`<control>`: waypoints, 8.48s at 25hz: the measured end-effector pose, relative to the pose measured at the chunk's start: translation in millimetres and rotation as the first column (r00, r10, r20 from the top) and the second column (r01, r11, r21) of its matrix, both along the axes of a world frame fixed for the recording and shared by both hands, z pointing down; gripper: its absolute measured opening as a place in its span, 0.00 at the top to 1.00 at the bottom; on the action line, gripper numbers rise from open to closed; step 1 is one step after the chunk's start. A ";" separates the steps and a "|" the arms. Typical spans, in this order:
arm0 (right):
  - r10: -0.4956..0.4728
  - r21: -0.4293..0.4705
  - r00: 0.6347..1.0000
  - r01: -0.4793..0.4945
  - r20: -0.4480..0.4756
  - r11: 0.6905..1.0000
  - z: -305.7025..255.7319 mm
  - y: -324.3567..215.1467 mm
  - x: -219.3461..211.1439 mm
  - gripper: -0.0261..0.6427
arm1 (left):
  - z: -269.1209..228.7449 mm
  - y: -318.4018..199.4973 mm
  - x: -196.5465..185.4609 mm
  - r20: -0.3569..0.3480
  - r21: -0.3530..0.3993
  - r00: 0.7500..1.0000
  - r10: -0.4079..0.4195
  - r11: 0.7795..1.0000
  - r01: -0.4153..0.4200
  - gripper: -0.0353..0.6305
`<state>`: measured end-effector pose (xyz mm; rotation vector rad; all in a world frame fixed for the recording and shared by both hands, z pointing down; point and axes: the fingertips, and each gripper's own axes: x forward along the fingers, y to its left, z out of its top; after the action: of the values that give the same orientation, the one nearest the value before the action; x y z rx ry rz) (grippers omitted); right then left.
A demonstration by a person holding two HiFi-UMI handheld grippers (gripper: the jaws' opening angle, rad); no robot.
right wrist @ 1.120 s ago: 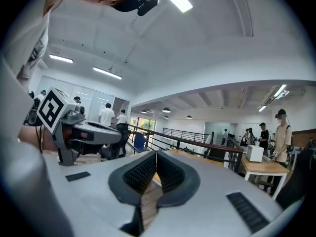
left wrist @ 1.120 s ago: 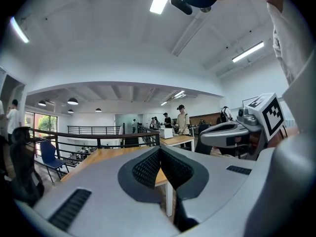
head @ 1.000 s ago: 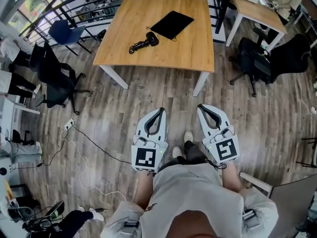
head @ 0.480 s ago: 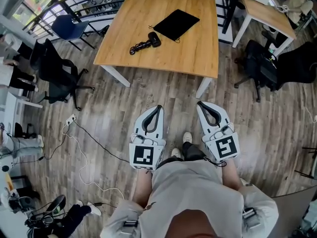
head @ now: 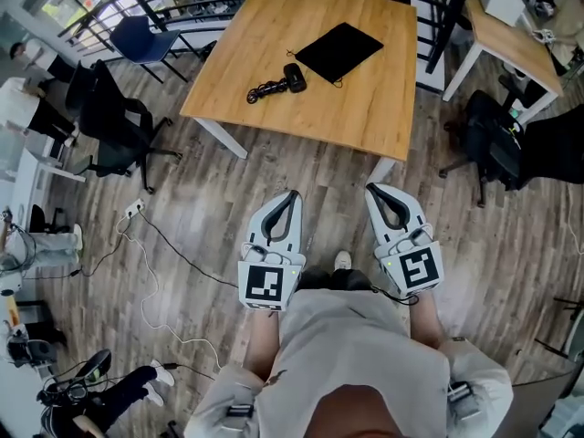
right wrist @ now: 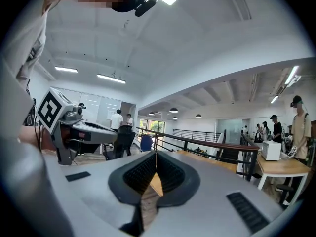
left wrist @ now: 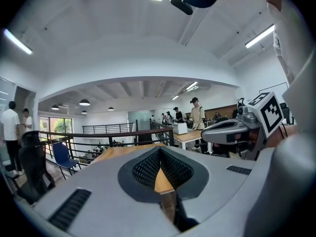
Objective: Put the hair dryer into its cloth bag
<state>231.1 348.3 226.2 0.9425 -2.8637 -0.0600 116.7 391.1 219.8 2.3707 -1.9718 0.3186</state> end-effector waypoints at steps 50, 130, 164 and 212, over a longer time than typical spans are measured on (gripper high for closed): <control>0.147 -0.016 0.984 -0.149 -0.097 0.989 23.6 -173.5 -135.2 0.93 | 28.7 -191.4 -143.7 -0.064 -0.031 0.987 0.150 0.988 -0.153 0.92; 0.204 -0.156 0.952 -0.243 -0.230 0.957 113.1 -442.1 -247.7 0.93 | 124.6 -457.9 -244.6 -0.128 -0.176 0.947 0.293 0.933 -0.313 0.92; 0.037 -0.345 0.945 -0.155 -0.325 0.926 258.8 -477.5 -249.6 0.93 | 264.4 -471.4 -245.4 -0.042 -0.426 0.958 0.283 0.862 -0.274 0.90; -0.056 -0.444 0.892 -0.168 -0.449 0.880 348.7 -489.3 -253.8 0.93 | 436.1 -429.8 -293.6 0.093 -0.780 0.798 0.596 0.542 -0.313 0.49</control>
<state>-22.7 -141.0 574.9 0.7809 -2.2583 0.3663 -176.9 -38.7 655.9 2.2538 -0.8674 1.3616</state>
